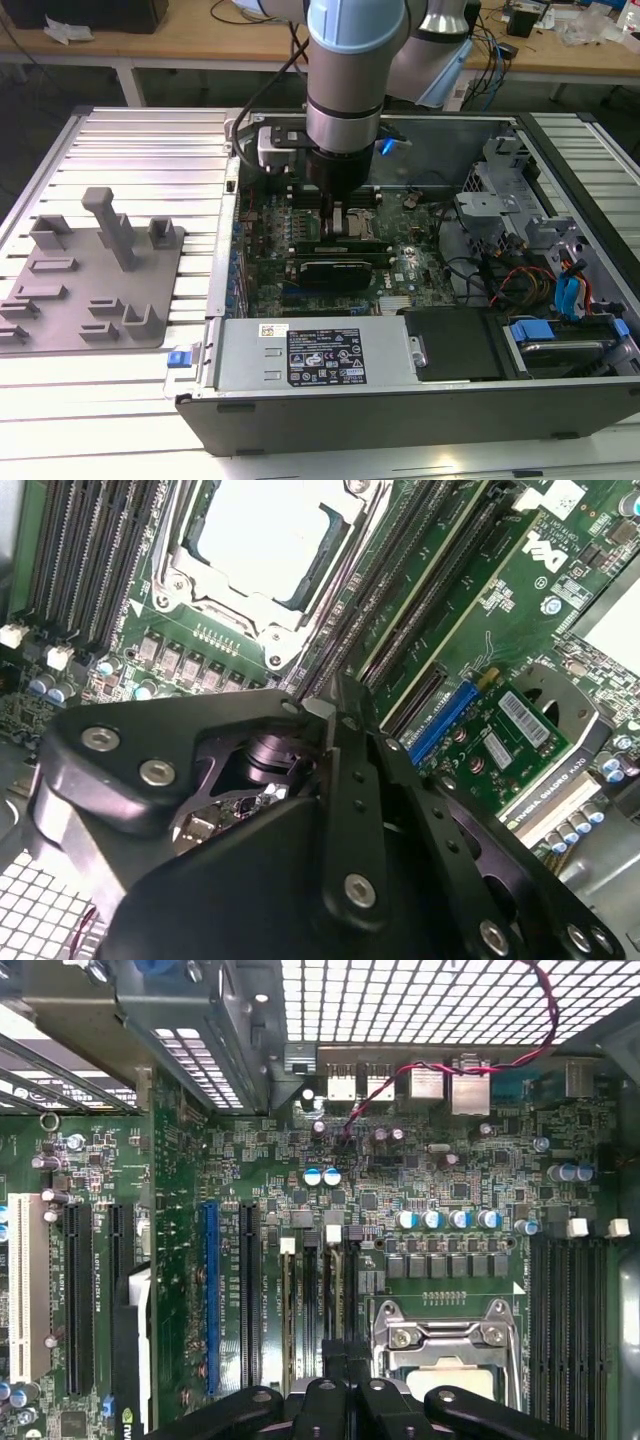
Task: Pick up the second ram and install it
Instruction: 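Press down the second ram until it locks into place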
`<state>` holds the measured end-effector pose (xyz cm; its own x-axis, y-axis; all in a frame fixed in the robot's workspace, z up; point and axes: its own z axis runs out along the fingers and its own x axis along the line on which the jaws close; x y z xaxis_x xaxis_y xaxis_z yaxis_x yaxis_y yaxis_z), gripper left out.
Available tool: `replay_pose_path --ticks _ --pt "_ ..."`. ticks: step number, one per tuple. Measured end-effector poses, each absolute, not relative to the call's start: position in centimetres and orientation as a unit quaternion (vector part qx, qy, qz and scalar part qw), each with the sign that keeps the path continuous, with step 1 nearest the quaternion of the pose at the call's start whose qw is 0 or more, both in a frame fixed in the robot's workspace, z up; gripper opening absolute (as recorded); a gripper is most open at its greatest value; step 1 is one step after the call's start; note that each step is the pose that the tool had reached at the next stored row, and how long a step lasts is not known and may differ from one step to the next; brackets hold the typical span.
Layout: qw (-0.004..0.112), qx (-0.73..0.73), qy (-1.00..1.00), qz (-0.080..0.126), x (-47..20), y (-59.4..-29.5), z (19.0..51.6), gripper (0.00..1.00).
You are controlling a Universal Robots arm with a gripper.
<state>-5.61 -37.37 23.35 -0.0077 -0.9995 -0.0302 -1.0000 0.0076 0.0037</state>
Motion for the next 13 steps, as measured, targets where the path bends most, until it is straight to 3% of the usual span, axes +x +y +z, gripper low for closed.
replay_pose_path --ticks 13 --pt "0.01 -0.704 0.71 0.012 -5.61 -37.37 22.9 0.08"
